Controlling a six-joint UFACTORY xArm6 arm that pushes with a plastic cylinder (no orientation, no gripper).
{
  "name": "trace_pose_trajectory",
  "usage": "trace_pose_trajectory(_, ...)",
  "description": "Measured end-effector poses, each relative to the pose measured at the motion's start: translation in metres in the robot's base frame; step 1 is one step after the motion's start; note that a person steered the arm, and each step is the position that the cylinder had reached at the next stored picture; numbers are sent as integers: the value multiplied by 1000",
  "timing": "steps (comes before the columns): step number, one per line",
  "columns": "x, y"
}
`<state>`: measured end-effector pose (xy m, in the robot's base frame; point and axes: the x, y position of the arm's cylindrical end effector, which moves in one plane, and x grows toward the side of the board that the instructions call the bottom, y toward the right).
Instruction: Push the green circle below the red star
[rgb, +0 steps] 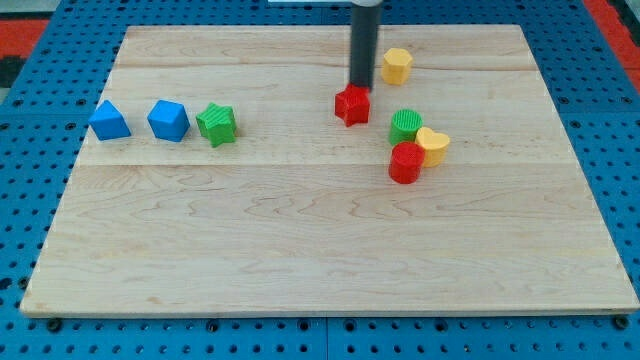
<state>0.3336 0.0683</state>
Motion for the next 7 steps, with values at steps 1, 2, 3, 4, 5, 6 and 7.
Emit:
trace_pose_trajectory(1,28,4)
trace_pose_trajectory(2,25,-36)
trace_pose_trajectory(3,28,-17)
trace_pose_trajectory(4,26,74)
trace_pose_trajectory(5,48,97)
trace_pose_trajectory(6,58,67)
trace_pose_trajectory(7,58,0)
